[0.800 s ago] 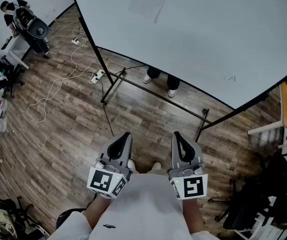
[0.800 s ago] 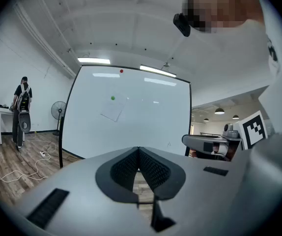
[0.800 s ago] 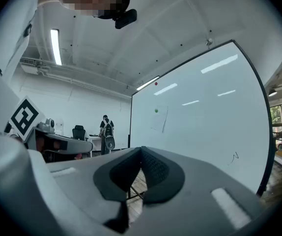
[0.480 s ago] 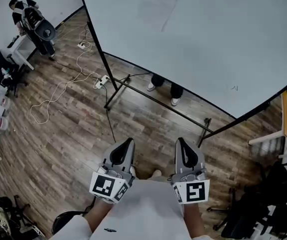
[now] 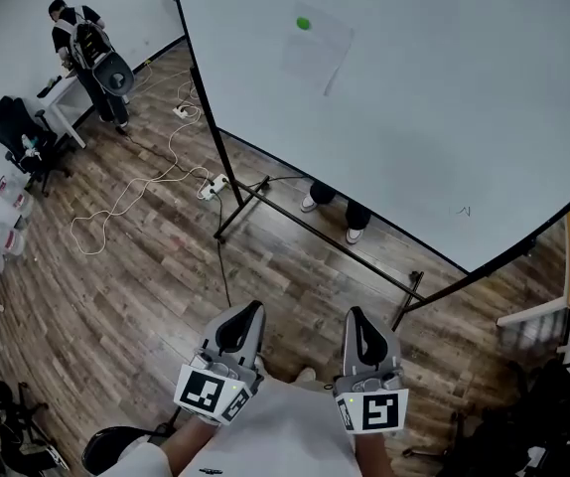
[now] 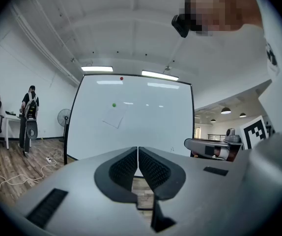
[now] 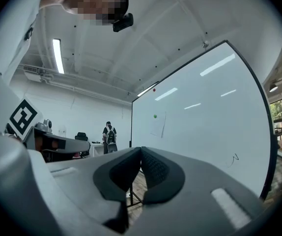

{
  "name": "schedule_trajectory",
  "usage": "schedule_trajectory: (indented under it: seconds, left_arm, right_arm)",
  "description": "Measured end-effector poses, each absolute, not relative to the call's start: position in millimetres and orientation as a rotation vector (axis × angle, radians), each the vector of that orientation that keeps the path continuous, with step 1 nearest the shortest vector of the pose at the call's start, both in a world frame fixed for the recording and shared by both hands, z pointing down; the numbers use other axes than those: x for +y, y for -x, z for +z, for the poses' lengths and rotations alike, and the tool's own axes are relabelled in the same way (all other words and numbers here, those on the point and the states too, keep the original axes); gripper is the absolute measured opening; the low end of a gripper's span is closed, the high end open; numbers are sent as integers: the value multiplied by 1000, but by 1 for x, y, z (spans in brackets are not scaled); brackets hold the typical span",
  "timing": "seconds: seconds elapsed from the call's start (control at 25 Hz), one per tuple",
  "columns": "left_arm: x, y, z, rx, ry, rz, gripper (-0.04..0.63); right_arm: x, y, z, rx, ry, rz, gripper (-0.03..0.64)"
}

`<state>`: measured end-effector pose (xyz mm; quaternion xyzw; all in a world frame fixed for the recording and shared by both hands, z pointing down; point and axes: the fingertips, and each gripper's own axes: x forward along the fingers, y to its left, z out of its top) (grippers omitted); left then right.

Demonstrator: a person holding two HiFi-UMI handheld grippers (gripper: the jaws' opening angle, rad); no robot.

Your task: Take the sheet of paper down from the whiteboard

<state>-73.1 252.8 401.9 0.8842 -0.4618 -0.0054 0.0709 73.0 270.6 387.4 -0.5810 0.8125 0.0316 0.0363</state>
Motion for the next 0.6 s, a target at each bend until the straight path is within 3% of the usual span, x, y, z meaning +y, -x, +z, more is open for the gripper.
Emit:
schedule_trajectory:
  seconds: [0.08, 0.16, 0.6]
  left_arm:
    - [254, 68, 401, -1402, -2681, -21, 8]
    - [250, 61, 404, -1408, -2687, -5, 8]
    - [203, 37, 393, -1435, -2697, -25, 75]
  right_arm:
    - [271, -80, 385, 2468, 1776, 112, 21]
    - [266, -86, 383, 2457, 1766, 110, 103]
    - [225, -107, 379, 2462, 1747, 118, 109]
